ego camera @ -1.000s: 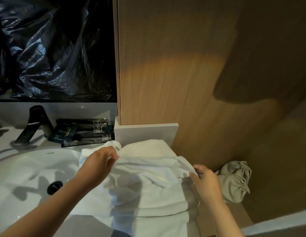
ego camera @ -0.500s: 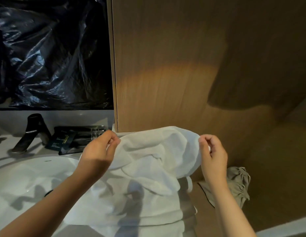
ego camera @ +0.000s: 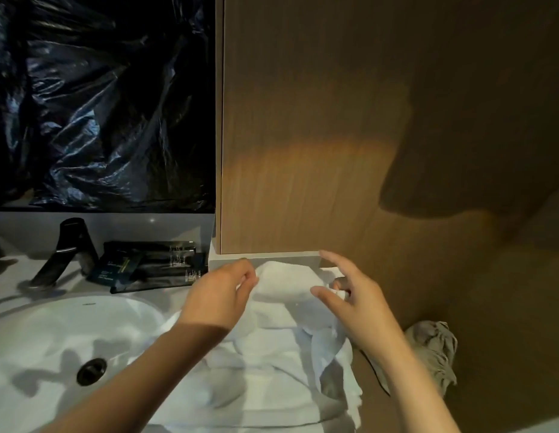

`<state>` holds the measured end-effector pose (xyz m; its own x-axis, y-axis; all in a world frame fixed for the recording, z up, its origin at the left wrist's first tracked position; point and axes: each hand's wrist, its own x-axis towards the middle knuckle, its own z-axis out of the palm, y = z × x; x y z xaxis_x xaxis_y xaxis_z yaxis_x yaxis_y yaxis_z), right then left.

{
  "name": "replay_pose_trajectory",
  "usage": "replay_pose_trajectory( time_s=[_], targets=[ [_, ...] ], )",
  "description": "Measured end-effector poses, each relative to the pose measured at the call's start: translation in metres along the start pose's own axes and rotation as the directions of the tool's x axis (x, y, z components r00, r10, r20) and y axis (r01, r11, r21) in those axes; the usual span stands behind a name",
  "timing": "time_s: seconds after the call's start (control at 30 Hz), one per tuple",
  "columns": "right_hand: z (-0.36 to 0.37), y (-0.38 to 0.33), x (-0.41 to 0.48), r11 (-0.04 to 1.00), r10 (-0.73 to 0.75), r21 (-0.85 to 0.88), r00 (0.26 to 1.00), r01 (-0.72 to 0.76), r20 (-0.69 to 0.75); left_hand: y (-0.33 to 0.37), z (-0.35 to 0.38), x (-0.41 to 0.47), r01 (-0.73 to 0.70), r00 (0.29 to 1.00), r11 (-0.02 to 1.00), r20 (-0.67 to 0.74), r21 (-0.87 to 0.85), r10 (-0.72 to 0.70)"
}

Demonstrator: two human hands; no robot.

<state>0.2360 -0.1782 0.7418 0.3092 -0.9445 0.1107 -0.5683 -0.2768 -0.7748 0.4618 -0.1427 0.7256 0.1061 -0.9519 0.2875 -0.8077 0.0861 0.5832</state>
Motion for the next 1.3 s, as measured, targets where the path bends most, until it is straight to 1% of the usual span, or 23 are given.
replay_pose_trajectory(
  time_s=[0.03,0.07,0.23,0.33,0.4,0.5,0.57,0.63,0.73,0.77,0.8,0.83,0.9,0.93,1.0,1.07,1.13,1.2,1.3],
  targets=[
    [0.009,0.001,-0.002,0.999,-0.040,0.033,0.999,0.041,-0.026,-0.001,0.002,-0.002,-0.012,1.000,0.999,0.002,-0.043,0.012],
    [0.017,0.000,-0.003,0.996,-0.066,0.050,0.998,0.067,-0.021,-0.002,0.003,-0.004,-0.031,0.999,0.997,0.008,-0.070,0.031],
    [0.041,-0.006,0.007,0.998,-0.064,-0.009,0.992,0.065,0.107,-0.002,0.001,-0.006,-0.143,0.986,0.983,0.073,-0.113,0.152],
    [0.044,-0.011,0.012,0.988,-0.126,-0.065,0.979,0.138,0.161,-0.005,-0.002,-0.007,-0.160,0.980,0.976,0.092,-0.150,0.175],
    [0.045,-0.014,0.014,0.984,-0.154,-0.071,0.976,0.166,0.153,-0.007,-0.005,-0.007,-0.154,0.982,0.972,0.078,-0.177,0.170],
    [0.046,-0.013,0.014,0.985,-0.162,-0.048,0.984,0.165,0.070,-0.012,-0.008,-0.007,-0.135,0.985,0.971,0.082,-0.195,0.154],
    [0.042,-0.011,0.014,0.984,-0.175,-0.017,0.984,0.175,-0.012,-0.019,-0.010,-0.008,-0.105,0.983,0.982,0.133,-0.156,0.126],
    [0.032,-0.010,0.016,0.985,-0.167,0.029,0.978,0.172,-0.128,-0.030,-0.013,-0.010,-0.067,0.982,0.991,0.167,-0.114,0.085],
    [0.014,-0.009,0.021,0.988,-0.093,0.082,0.927,0.131,-0.363,-0.043,-0.021,-0.012,-0.027,0.989,0.993,0.141,-0.111,0.042],
    [0.009,-0.008,0.023,0.991,-0.063,0.082,0.906,0.107,-0.419,-0.045,-0.024,-0.011,-0.033,0.991,0.993,0.123,-0.116,0.047],
    [0.005,-0.007,0.024,0.995,-0.026,0.075,0.899,0.066,-0.437,-0.045,-0.026,-0.011,-0.046,0.994,0.992,0.091,-0.119,0.057],
    [0.003,-0.006,0.024,0.998,0.005,0.061,0.910,0.022,-0.415,-0.044,-0.029,-0.010,-0.065,0.996,0.991,0.044,-0.121,0.071],
    [0.002,-0.008,0.021,0.998,0.057,0.034,0.953,-0.049,-0.298,-0.037,-0.035,-0.006,-0.109,0.993,0.987,-0.065,-0.116,0.102],
    [0.003,-0.009,0.018,0.999,0.050,0.027,0.969,-0.044,-0.241,-0.032,-0.037,-0.003,-0.122,0.988,0.987,-0.104,-0.106,0.111],
    [0.008,-0.013,0.011,0.999,-0.016,0.035,0.987,0.022,-0.162,-0.022,-0.042,0.001,-0.141,0.981,0.988,-0.140,-0.066,0.130],
    [0.017,-0.020,0.006,0.993,-0.103,0.045,0.992,0.107,-0.074,-0.013,-0.045,0.002,-0.183,0.972,0.983,-0.156,-0.025,0.177],
    [0.028,-0.027,0.004,0.985,-0.161,0.061,0.987,0.160,0.007,-0.006,-0.046,0.002,-0.218,0.965,0.976,-0.148,-0.007,0.215],
    [0.037,-0.034,0.006,0.979,-0.191,0.073,0.981,0.188,0.038,-0.002,-0.046,0.001,-0.237,0.964,0.972,-0.123,0.001,0.235],
    [0.045,-0.040,0.010,0.971,-0.240,0.013,0.970,0.239,0.046,0.001,-0.046,-0.002,-0.237,0.966,0.972,-0.109,-0.002,0.235]
  ],
)
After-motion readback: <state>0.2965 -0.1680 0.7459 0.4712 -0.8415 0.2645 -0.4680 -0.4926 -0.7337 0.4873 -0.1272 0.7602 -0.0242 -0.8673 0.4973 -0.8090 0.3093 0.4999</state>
